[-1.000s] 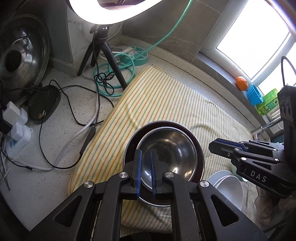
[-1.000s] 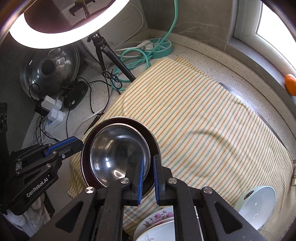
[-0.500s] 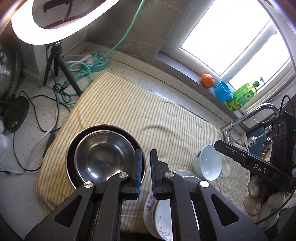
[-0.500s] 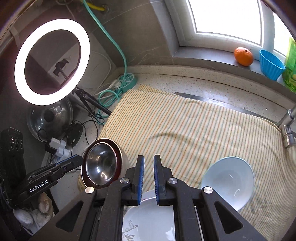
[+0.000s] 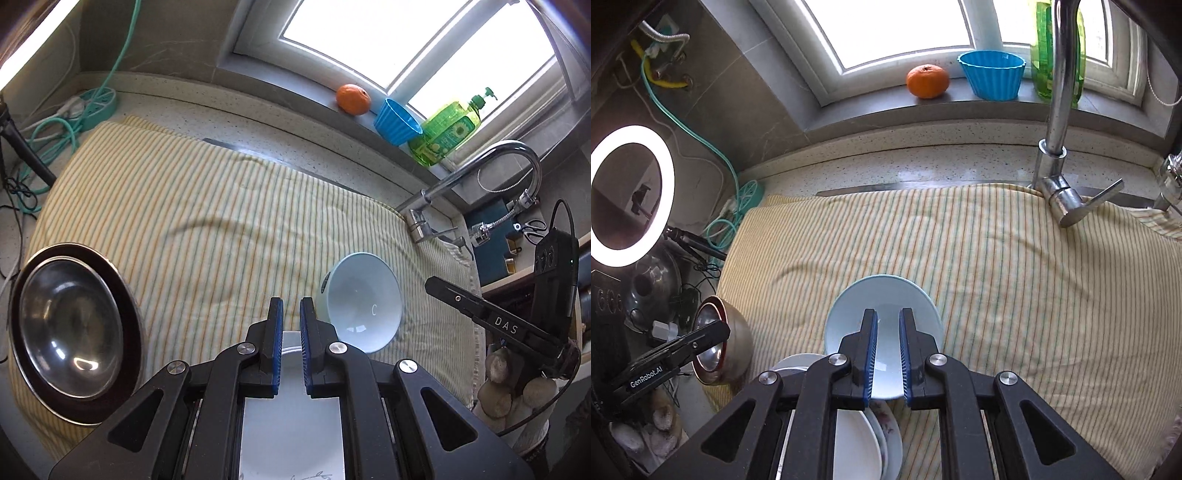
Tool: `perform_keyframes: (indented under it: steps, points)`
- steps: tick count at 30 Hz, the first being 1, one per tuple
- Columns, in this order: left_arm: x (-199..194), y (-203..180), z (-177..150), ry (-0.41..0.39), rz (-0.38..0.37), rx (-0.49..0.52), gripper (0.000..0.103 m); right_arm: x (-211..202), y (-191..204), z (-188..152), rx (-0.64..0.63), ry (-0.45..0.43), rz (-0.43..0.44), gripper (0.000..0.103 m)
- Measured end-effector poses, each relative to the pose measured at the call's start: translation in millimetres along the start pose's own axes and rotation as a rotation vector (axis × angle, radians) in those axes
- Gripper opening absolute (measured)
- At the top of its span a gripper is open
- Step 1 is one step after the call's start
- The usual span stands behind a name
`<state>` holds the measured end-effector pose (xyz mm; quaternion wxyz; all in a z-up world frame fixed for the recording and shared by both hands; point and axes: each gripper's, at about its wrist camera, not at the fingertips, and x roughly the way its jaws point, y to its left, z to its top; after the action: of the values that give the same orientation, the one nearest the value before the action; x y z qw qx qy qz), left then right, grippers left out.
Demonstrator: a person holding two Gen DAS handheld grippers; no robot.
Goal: Organize plates and bowls
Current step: 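Move both tools to the rim of the pale blue bowl, then close both tools on the pale blue bowl rim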
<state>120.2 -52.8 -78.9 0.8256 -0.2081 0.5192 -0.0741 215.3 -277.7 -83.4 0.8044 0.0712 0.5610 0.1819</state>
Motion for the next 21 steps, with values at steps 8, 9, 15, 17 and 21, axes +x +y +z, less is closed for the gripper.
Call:
perform_keyframes:
  steps: [8,9,15,17,21]
  points:
    - [39,-18,0,0.071,-0.013,0.039,0.008,18,-27,-11,0.021,0.048,-0.007,0.011]
    - [42,-19,0,0.075,-0.012,0.042,0.008,20,-29,-12,0.021,0.052,-0.005,0.011]
    - [56,-28,0,0.102,-0.013,0.053,0.008,29,-33,-13,0.023,0.072,0.007,0.013]
    - [58,-31,1,0.104,-0.01,0.061,0.008,29,-33,-14,0.021,0.073,0.012,0.013]
    - [63,-33,1,0.107,0.002,0.07,0.008,33,-33,-13,0.015,0.083,0.005,0.013]
